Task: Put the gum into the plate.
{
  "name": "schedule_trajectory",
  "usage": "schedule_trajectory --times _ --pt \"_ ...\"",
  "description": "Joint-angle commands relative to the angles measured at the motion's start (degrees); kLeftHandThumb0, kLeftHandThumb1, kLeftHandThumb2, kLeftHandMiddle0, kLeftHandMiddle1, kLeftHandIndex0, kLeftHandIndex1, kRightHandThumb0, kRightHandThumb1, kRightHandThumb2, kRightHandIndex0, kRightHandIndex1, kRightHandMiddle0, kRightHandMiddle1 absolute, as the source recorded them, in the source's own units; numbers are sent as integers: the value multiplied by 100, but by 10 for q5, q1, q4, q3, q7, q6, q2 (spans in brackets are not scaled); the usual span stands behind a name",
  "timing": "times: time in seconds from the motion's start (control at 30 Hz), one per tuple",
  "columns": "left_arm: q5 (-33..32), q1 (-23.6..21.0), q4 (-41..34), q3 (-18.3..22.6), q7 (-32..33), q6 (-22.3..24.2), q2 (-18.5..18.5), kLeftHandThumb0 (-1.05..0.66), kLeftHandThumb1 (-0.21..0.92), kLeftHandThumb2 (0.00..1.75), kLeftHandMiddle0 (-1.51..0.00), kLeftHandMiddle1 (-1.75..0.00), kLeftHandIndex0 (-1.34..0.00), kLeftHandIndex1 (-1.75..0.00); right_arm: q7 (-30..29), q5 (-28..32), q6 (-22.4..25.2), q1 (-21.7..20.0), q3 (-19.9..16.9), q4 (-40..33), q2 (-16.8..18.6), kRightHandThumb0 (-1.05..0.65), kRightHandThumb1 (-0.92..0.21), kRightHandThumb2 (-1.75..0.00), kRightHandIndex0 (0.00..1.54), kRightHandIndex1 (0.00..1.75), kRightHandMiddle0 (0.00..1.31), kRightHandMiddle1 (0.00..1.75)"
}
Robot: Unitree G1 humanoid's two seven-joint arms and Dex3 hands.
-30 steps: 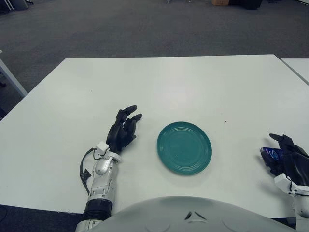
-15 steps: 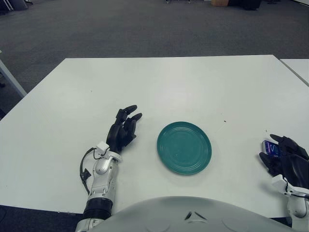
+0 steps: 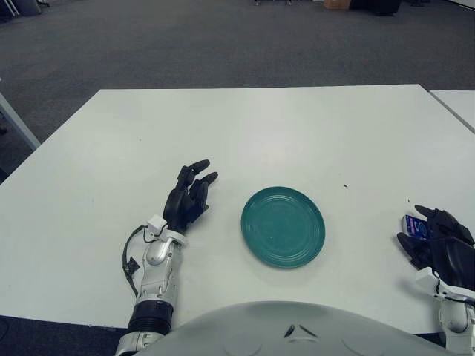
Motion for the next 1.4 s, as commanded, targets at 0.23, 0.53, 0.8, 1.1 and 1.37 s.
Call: schedule_trajectory --times 0.23,0.53,0.8,1.1,1.37 --pt "-18 18 46 3 -13 44 -2 -78 92 57 -32 -70 -1 -108 57 -53 40 127 60 73 -121 -78 -92 -45 41 7 0 85" --pt "-22 15 53 5 -16 37 -2 -79 92 57 -30 -69 -1 -107 57 -54 42 129 66 66 -124 -77 -92 -45 43 8 0 87" --pt "-29 11 59 7 -27 42 1 -79 92 57 -30 -69 0 -107 36 -48 37 120 67 82 -127 -68 -92 -37 55 36 4 121" --pt "-23 5 65 9 -28 43 5 -79 92 60 -27 -67 0 -104 -14 -40 33 126 69 75 -109 -40 -73 -64 56 82 43 156" --pt "-21 5 57 9 -20 57 6 -78 92 60 -26 -68 0 -103 -38 -39 37 125 74 75 -105 -26 -64 -74 61 106 49 158"
